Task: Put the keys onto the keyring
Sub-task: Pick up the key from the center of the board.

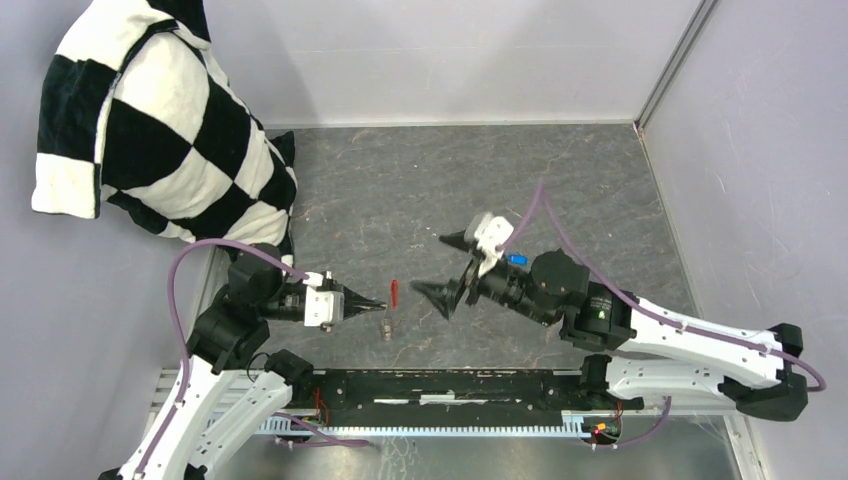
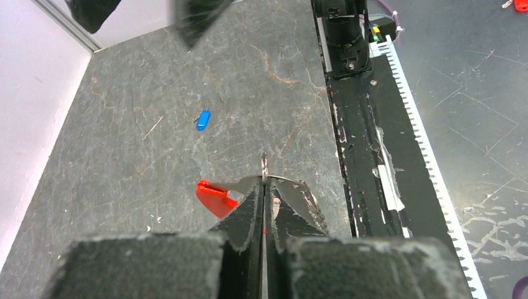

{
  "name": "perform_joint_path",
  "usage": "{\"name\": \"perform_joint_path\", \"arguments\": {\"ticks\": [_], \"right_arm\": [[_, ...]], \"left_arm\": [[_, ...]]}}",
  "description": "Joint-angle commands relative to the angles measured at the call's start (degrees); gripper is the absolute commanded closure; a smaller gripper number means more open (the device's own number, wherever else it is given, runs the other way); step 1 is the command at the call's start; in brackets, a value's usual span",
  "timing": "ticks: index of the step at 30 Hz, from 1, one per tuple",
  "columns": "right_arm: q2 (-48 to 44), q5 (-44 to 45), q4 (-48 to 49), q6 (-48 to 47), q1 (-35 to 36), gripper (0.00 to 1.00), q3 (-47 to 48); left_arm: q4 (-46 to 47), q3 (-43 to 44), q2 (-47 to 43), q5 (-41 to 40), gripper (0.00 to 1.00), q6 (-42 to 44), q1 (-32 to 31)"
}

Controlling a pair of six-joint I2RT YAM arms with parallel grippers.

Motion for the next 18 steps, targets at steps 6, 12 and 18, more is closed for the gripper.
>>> {"name": "perform_joint_path", "arguments": {"ticks": [6, 12, 18], "right_arm": [[7.92, -16.35, -14.58, 21.49, -32.01, 0.02, -2.24], [10.79, -12.28, -11.47, 21.97, -42.92, 0.02, -9.15], [13.25, -5.52, -10.41, 20.24, -46.64, 0.05, -14.69]], "left_arm": [[1.32, -0.31, 1.18, 0.42, 0.98, 1.63, -0.09], [0.23, -0.59, 1.70, -0.32, 0.98, 0.31, -0.09], [0.14, -1.40, 1.35, -0.95, 0.98, -0.28, -0.09]]}}
